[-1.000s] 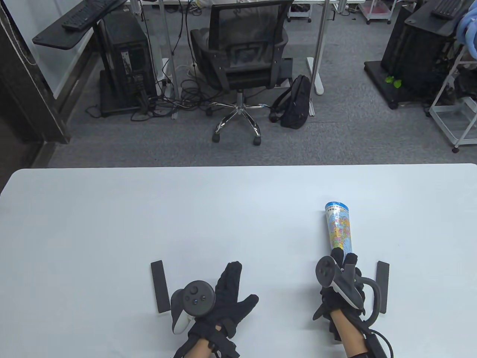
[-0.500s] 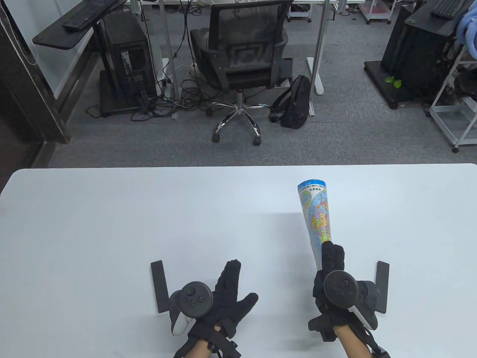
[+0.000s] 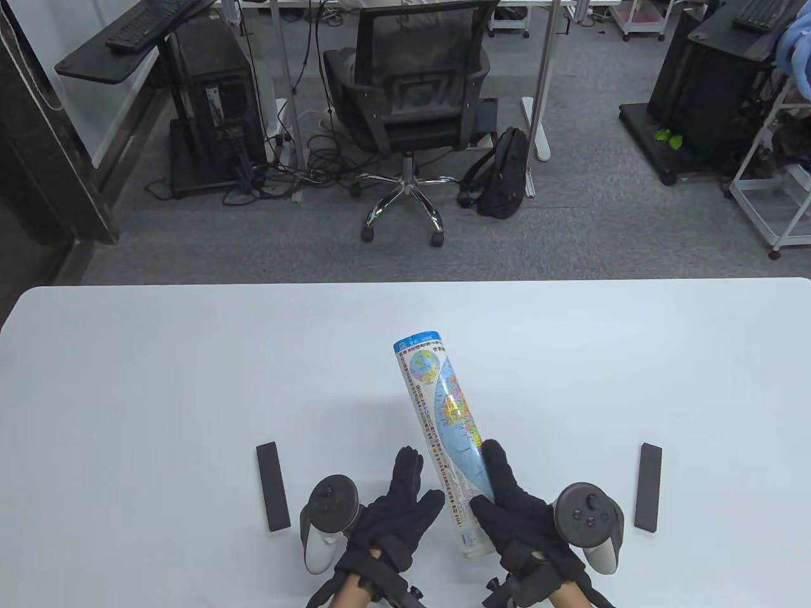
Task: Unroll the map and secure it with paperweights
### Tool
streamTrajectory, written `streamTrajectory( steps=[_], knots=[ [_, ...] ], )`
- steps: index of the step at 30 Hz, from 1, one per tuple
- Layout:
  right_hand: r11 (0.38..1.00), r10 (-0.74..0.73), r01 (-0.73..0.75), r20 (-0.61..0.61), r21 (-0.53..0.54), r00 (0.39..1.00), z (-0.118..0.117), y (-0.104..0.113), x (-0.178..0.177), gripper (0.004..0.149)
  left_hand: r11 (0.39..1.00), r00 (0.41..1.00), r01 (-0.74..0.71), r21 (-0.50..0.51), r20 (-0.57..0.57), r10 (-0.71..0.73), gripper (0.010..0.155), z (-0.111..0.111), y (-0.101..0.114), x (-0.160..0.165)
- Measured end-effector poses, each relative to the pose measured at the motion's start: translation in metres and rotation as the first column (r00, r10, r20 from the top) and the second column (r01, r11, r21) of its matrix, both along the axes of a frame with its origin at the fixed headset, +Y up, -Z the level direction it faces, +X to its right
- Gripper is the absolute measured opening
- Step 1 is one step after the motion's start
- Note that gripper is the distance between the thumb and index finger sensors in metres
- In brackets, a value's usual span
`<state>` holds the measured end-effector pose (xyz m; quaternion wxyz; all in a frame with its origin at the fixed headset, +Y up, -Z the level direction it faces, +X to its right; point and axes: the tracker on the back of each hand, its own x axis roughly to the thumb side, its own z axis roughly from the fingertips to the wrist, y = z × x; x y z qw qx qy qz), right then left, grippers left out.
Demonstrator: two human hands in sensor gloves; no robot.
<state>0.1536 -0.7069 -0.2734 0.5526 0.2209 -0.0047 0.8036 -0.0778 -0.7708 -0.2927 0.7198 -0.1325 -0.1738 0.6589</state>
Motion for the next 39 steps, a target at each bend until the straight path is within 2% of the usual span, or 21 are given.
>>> streamTrajectory(
  steps=[6,11,18,22,26,30,35,39],
  knots=[
    [0.999,-0.049,0.047,-0.081,-0.016,0.996,0.004,-0.006,-0.010,0.067,0.971,0.978,-0.186,-0.150,0.070,0.198,0.089,0.002,-0.011,0.008],
    [0.997,-0.050,0.043,-0.131,-0.059,0.990,0.000,-0.013,-0.010,0.067,0.949,0.963,-0.252,-0.189,0.051,0.266,0.087,0.002,-0.010,0.008],
    [0.989,0.149,-0.149,-0.117,0.002,0.982,0.000,-0.011,-0.013,0.069,0.973,0.982,-0.187,-0.138,-0.024,0.185,0.083,0.003,-0.005,0.001],
    [0.971,0.240,-0.240,-0.104,0.015,0.965,-0.001,-0.014,-0.015,0.068,0.999,0.995,-0.039,-0.036,-0.091,0.036,0.084,0.004,0.005,-0.003],
    [0.971,0.232,-0.238,-0.129,-0.029,0.964,-0.003,-0.017,-0.015,0.068,0.996,0.991,0.075,0.050,-0.111,-0.069,0.082,0.008,0.014,-0.001],
    [0.974,0.213,-0.221,-0.126,-0.057,0.969,-0.005,-0.019,-0.009,0.067,0.997,0.996,0.040,0.062,-0.085,-0.034,0.077,0.010,0.015,0.001],
    [0.979,0.146,-0.161,-0.129,-0.122,0.981,-0.011,-0.024,-0.002,0.066,0.998,0.998,-0.004,0.061,-0.061,0.007,0.062,0.011,0.016,0.003],
    [0.978,0.117,-0.140,-0.147,-0.156,0.982,-0.013,-0.028,-0.001,0.066,0.987,0.991,0.112,0.118,-0.092,-0.101,0.061,0.010,0.019,0.003]
  ],
)
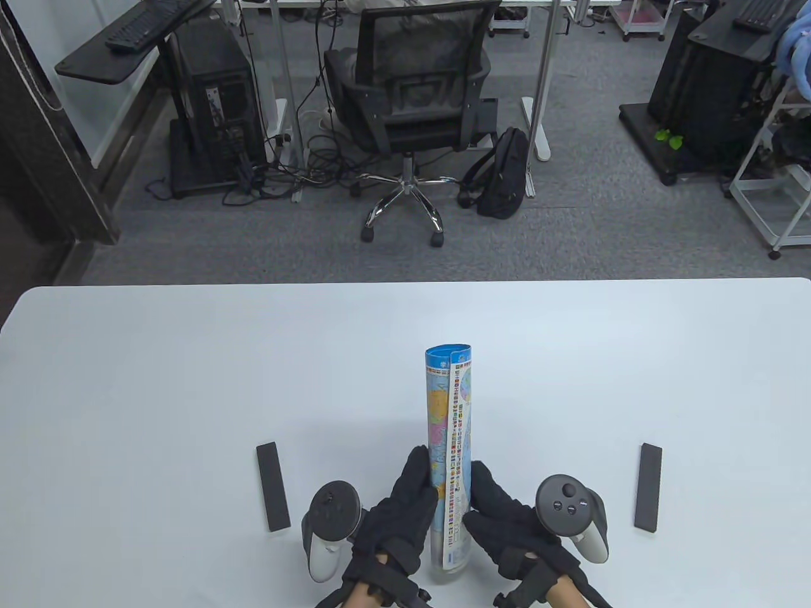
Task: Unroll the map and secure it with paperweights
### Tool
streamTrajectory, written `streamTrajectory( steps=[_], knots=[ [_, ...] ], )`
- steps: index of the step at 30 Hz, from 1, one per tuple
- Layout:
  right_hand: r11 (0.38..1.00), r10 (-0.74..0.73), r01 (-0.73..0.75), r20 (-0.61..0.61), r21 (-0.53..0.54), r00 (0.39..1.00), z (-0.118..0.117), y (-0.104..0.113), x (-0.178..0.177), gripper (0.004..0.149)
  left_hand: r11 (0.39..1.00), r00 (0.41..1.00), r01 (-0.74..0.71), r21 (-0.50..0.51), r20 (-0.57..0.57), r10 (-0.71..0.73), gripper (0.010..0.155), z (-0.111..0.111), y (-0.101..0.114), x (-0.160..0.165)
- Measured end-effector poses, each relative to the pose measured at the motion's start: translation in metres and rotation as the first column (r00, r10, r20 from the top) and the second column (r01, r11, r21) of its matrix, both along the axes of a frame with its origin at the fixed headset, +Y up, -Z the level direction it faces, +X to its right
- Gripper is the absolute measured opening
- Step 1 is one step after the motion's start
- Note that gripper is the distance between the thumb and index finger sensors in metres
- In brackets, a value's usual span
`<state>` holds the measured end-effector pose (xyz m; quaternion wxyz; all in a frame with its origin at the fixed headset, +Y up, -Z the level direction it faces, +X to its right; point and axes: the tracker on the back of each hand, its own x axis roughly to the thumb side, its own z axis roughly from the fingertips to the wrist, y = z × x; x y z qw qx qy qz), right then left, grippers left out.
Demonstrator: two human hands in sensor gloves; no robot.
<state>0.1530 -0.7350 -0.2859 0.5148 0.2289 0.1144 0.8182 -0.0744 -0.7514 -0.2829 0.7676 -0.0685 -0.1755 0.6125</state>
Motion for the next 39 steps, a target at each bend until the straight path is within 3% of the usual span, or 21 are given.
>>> streamTrajectory(
  steps=[7,12,18,29,35,37,39],
  knots=[
    [0.999,-0.026,0.025,-0.026,-0.040,0.999,-0.001,-0.003,0.000,0.066,0.989,0.991,0.132,0.060,-0.006,-0.132,0.072,-0.001,0.000,0.004],
    [0.996,-0.052,0.049,-0.041,-0.068,0.998,-0.002,-0.006,0.001,0.065,0.988,0.989,0.145,0.047,0.007,-0.146,0.079,-0.002,-0.003,0.008],
    [0.996,-0.057,0.056,-0.009,-0.070,0.998,-0.003,-0.005,0.005,0.064,0.984,0.986,0.158,0.076,-0.063,-0.154,0.079,-0.003,0.004,0.006],
    [0.996,-0.047,0.034,0.170,0.081,0.984,-0.001,0.008,0.022,0.060,0.962,0.950,0.271,-0.037,-0.151,-0.273,0.074,-0.007,0.006,-0.006],
    [0.973,0.186,-0.190,0.037,0.134,0.982,0.000,0.005,0.006,0.059,0.903,0.890,0.408,-0.132,-0.162,-0.426,0.069,-0.009,-0.001,-0.003],
    [0.936,0.332,-0.327,-0.014,0.133,0.943,0.000,0.000,-0.002,0.057,0.887,0.876,0.434,-0.159,-0.158,-0.456,0.069,-0.009,-0.004,-0.002],
    [0.859,0.507,-0.496,-0.064,0.128,0.860,-0.001,-0.009,-0.009,0.058,0.866,0.861,0.450,-0.216,-0.153,-0.486,0.068,-0.008,-0.007,0.000]
  ],
)
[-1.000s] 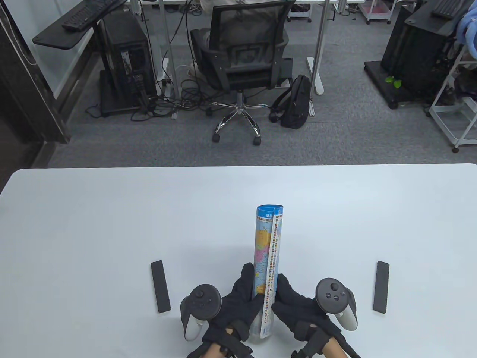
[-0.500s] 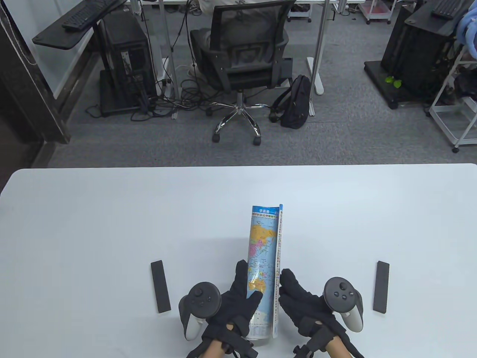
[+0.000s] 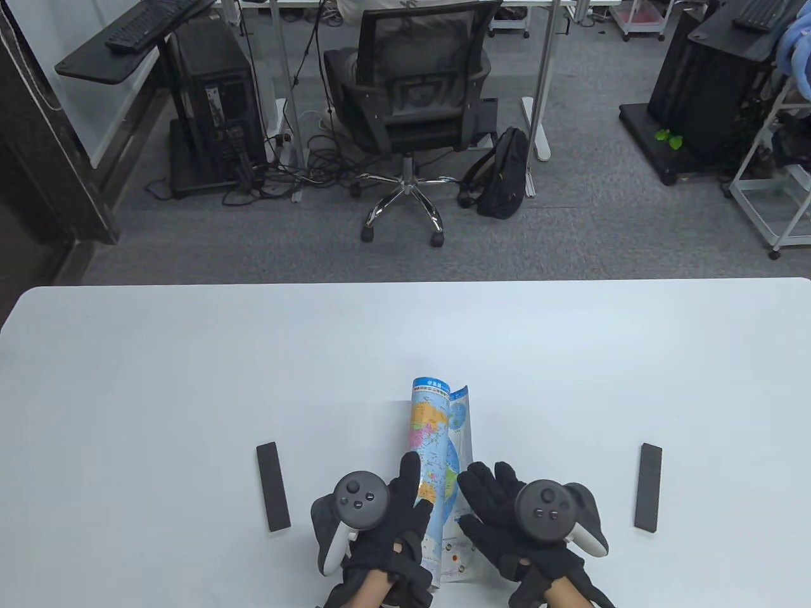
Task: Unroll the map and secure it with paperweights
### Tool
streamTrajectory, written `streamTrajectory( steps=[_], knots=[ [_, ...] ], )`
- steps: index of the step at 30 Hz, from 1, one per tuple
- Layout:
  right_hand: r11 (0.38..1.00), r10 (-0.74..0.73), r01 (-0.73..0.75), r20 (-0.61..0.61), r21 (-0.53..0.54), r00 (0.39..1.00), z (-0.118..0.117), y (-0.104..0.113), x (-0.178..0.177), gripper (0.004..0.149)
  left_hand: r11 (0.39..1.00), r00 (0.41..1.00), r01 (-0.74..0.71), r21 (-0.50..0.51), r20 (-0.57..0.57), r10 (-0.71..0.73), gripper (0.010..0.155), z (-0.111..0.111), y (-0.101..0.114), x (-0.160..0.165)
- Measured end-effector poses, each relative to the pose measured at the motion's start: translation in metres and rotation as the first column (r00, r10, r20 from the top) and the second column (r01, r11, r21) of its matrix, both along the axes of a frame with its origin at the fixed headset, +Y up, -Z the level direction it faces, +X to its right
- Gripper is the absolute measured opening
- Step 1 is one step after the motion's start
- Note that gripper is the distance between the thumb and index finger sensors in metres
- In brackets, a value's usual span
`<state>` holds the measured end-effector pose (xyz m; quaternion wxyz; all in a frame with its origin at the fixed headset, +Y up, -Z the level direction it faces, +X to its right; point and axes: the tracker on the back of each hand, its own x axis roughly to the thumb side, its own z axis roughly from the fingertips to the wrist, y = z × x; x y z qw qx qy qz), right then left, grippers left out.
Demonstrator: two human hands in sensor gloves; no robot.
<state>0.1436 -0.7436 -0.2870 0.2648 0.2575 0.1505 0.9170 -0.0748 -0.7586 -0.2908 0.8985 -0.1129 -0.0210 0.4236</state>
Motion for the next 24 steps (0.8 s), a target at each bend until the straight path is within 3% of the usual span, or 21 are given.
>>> streamTrajectory(
  steps=[6,9,13,19,24],
  knots=[
    [0.964,0.250,-0.250,-0.014,-0.094,0.968,-0.005,-0.022,-0.005,0.059,0.989,0.989,0.145,0.041,0.006,-0.146,0.065,0.002,0.003,0.006],
    [0.944,0.288,-0.289,-0.030,-0.157,0.957,-0.007,-0.031,-0.005,0.059,0.976,0.977,0.212,0.050,0.025,-0.214,0.064,0.003,0.003,0.011],
    [0.938,0.309,-0.311,-0.034,-0.153,0.950,-0.007,-0.032,-0.007,0.058,0.938,0.940,0.334,0.091,0.040,-0.338,0.065,0.004,0.007,0.018],
    [0.927,0.340,-0.342,-0.042,-0.156,0.940,-0.006,-0.033,-0.009,0.059,0.881,0.871,0.471,0.049,0.129,-0.473,0.092,0.003,-0.002,0.026],
    [0.924,0.347,-0.349,-0.042,-0.155,0.937,-0.006,-0.033,-0.009,0.059,0.867,0.855,0.490,0.093,0.144,-0.498,0.092,0.003,-0.001,0.031]
  ],
)
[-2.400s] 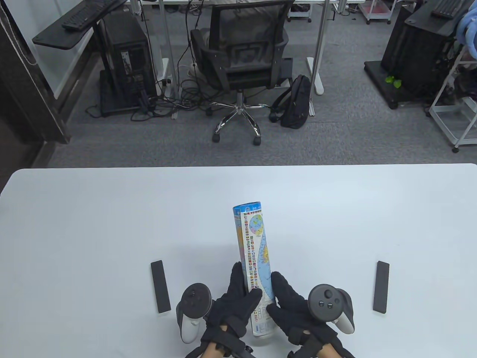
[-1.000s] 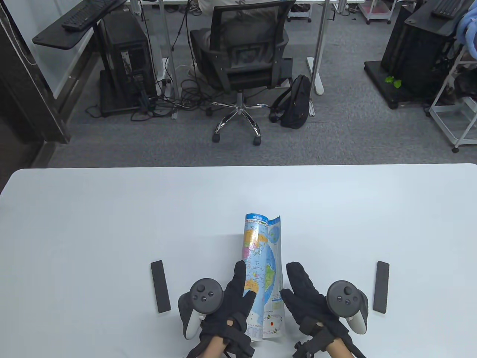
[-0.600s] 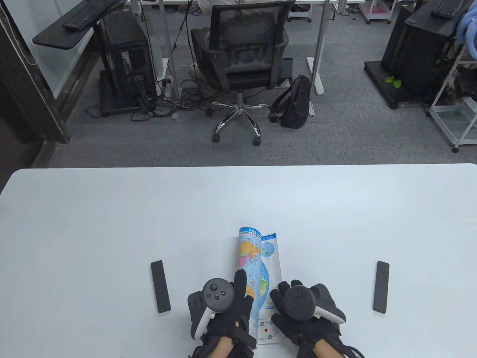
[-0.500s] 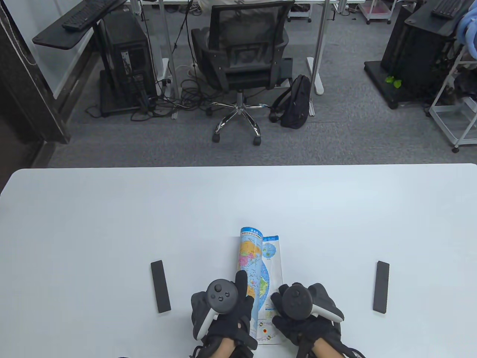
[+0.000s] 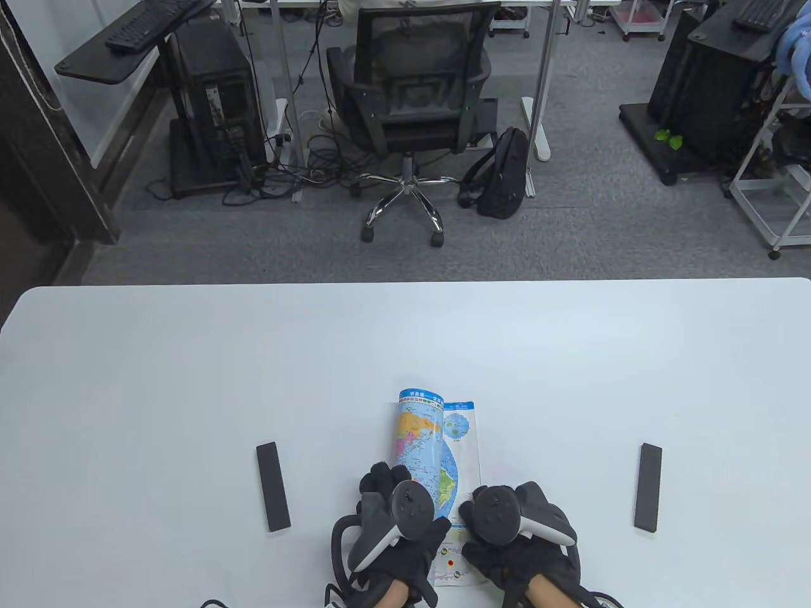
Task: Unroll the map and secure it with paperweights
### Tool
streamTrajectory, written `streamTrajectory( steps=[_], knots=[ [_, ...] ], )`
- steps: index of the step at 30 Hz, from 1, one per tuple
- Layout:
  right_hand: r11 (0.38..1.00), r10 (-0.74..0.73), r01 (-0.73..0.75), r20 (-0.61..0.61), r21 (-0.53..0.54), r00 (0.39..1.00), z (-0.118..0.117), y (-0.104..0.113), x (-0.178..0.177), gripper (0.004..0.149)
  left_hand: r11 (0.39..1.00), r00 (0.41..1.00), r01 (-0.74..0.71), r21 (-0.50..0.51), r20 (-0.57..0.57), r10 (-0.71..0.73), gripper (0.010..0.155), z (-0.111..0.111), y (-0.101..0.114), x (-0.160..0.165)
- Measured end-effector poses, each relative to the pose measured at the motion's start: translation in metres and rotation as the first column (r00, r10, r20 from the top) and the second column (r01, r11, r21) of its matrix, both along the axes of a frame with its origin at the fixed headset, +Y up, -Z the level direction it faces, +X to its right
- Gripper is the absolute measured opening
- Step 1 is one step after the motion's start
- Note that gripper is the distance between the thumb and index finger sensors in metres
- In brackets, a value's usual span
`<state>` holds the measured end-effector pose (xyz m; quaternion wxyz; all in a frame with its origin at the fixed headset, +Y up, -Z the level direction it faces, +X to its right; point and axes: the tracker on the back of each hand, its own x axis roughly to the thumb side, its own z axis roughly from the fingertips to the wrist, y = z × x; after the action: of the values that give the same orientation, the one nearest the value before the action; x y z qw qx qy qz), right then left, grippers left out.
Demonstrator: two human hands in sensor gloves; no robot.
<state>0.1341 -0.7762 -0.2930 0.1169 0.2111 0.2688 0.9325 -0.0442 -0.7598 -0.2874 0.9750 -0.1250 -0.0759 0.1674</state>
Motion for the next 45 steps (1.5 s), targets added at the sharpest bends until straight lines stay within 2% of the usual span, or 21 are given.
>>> streamTrajectory(
  steps=[3,5,6,8,12,17,20,25,31,38,42,45],
  knots=[
    [1.000,-0.006,0.006,0.005,-0.007,1.000,0.000,0.000,0.000,0.059,0.997,0.989,0.021,0.072,0.147,-0.032,0.082,0.001,0.006,0.008],
    [1.000,-0.006,0.007,0.008,-0.007,1.000,0.000,0.000,0.000,0.059,0.984,0.947,0.088,0.156,0.292,-0.131,0.069,0.001,0.012,0.015],
    [1.000,-0.005,0.005,0.009,-0.007,1.000,0.000,0.000,0.000,0.059,0.965,0.919,0.141,0.222,0.334,-0.211,0.063,0.003,0.015,0.019],
    [1.000,0.001,-0.001,0.009,-0.006,1.000,0.000,0.000,0.000,0.059,0.937,0.886,0.219,0.271,0.348,-0.307,0.052,0.006,0.018,0.024],
    [1.000,0.007,-0.007,0.017,-0.008,1.000,0.000,0.002,0.002,0.059,0.941,0.886,0.228,0.251,0.347,-0.307,0.047,0.006,0.021,0.023],
    [1.000,-0.013,0.014,0.063,-0.021,0.998,-0.003,0.005,0.013,0.058,0.948,0.930,0.216,0.232,0.247,-0.273,0.056,0.006,0.028,0.006],
    [1.000,-0.014,0.016,0.090,-0.019,0.996,-0.006,0.007,0.020,0.058,0.960,0.940,0.243,0.139,0.209,-0.269,0.062,0.004,0.027,-0.004],
    [1.000,-0.019,0.020,0.154,-0.009,0.988,-0.011,0.011,0.034,0.055,0.971,0.962,0.234,0.054,0.132,-0.239,0.071,-0.001,0.018,-0.018],
    [0.998,-0.063,0.064,0.197,-0.003,0.978,-0.014,0.011,0.044,0.055,0.976,0.975,0.209,-0.057,0.090,-0.203,0.080,-0.004,0.004,-0.018],
    [1.000,0.009,-0.005,0.153,-0.024,0.988,-0.011,0.005,0.036,0.065,0.946,0.945,0.322,-0.032,0.074,-0.319,0.081,-0.002,-0.005,-0.005],
    [0.998,0.055,-0.051,0.140,-0.026,0.989,-0.010,0.004,0.032,0.058,0.938,0.936,0.346,-0.017,0.075,-0.344,0.080,-0.002,-0.004,-0.003],
    [0.997,0.082,-0.080,0.138,-0.023,0.987,-0.010,0.005,0.030,0.058,0.946,0.944,0.324,-0.006,0.075,-0.322,0.079,-0.002,-0.001,-0.006]
  ],
)
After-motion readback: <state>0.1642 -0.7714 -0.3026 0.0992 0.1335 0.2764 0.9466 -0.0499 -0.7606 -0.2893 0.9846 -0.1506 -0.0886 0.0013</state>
